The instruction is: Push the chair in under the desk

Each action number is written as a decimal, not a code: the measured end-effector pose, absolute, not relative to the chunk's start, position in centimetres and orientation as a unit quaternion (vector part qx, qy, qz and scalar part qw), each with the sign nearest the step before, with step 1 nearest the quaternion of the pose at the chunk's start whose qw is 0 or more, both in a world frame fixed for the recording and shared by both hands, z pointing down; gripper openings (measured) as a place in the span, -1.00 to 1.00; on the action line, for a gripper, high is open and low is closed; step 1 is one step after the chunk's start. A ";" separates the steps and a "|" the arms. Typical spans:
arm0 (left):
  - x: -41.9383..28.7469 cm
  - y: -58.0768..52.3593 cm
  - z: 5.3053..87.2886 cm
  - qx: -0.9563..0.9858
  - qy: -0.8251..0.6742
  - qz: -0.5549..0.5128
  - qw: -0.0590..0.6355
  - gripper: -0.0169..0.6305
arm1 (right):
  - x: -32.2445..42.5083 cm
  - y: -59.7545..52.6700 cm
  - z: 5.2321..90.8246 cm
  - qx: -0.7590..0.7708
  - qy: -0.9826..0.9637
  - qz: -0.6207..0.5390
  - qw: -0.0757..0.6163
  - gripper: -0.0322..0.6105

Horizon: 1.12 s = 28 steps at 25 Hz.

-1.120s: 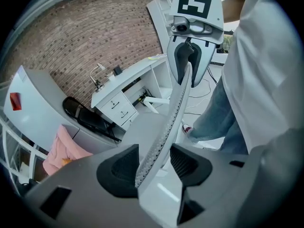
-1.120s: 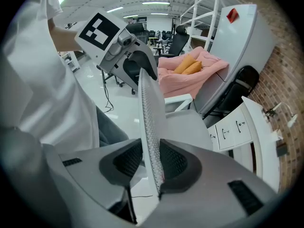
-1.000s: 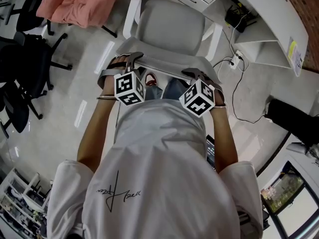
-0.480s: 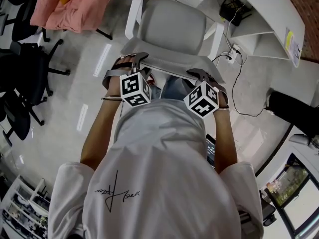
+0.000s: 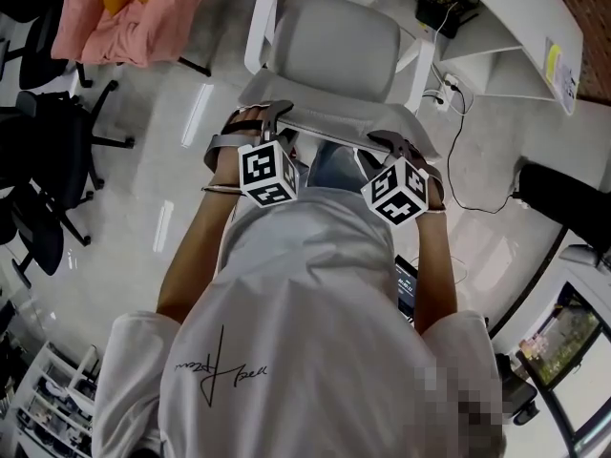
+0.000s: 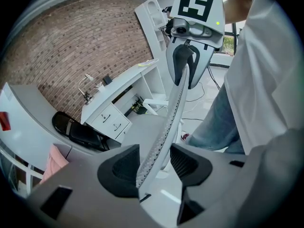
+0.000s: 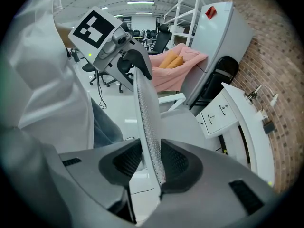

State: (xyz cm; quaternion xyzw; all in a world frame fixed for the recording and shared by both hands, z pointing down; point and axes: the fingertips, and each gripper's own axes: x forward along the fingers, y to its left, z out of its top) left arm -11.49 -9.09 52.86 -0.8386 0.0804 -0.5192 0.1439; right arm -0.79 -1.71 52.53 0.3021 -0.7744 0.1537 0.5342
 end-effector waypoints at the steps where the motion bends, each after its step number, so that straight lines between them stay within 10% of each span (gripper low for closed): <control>1: -11.3 -9.0 52.9 -0.839 0.079 -0.519 0.145 -0.33 | -0.6 -1.6 52.5 0.304 -0.774 0.154 0.533 -0.47; 28: -8.1 -9.2 53.1 -0.837 0.060 -0.523 0.148 -0.33 | 2.5 -1.6 52.6 0.325 -0.769 0.174 0.522 -0.46</control>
